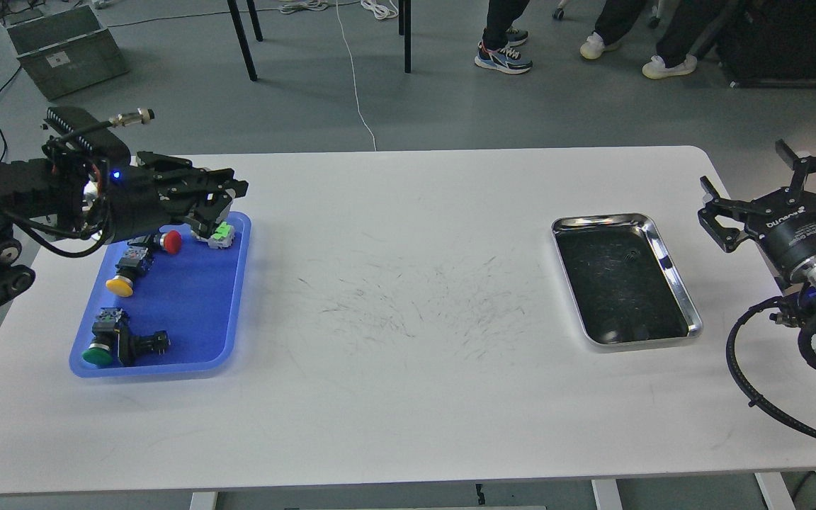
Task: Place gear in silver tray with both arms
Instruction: 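Carry the gear with the left gripper toward the silver tray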
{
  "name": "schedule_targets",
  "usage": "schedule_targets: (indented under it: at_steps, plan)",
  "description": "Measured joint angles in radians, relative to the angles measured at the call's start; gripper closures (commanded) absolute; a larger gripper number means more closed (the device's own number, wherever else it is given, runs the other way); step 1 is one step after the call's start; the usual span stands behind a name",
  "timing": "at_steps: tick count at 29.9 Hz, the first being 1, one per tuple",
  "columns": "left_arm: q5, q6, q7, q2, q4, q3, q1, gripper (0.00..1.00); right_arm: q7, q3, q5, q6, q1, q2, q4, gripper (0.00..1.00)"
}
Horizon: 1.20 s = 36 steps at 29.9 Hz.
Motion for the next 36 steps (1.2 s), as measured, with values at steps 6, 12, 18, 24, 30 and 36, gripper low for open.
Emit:
schedule_targets:
  at_steps: [6, 12, 18, 24, 30, 36]
  plan:
    - [-0.072, -0.063, 0.110, -0.191, -0.039, 0.003, -0.090, 0.89, 0.000, 0.002, 0.000, -0.001, 0.000, -0.015, -0.001, 0.02]
    - [-0.067, -0.082, 0.171, -0.388, 0.000, 0.015, -0.105, 0.89, 0.000, 0.002, 0.000, 0.003, 0.010, -0.042, -0.006, 0.02]
    - [-0.062, -0.099, 0.222, -0.534, 0.040, 0.045, -0.099, 0.90, 0.000, 0.001, -0.001, 0.008, 0.009, -0.053, -0.007, 0.02]
    - [-0.061, -0.080, 0.269, -0.626, 0.048, 0.119, -0.070, 0.90, 0.000, 0.000, -0.001, 0.008, 0.008, -0.054, -0.006, 0.02]
    - [-0.016, -0.042, 0.278, -0.743, 0.162, 0.130, -0.005, 0.90, 0.000, -0.001, -0.002, 0.008, 0.012, -0.054, -0.005, 0.02]
    - [0.026, 0.003, 0.259, -0.843, 0.335, 0.129, 0.056, 0.90, 0.000, -0.017, -0.012, 0.005, 0.012, -0.050, -0.005, 0.02]
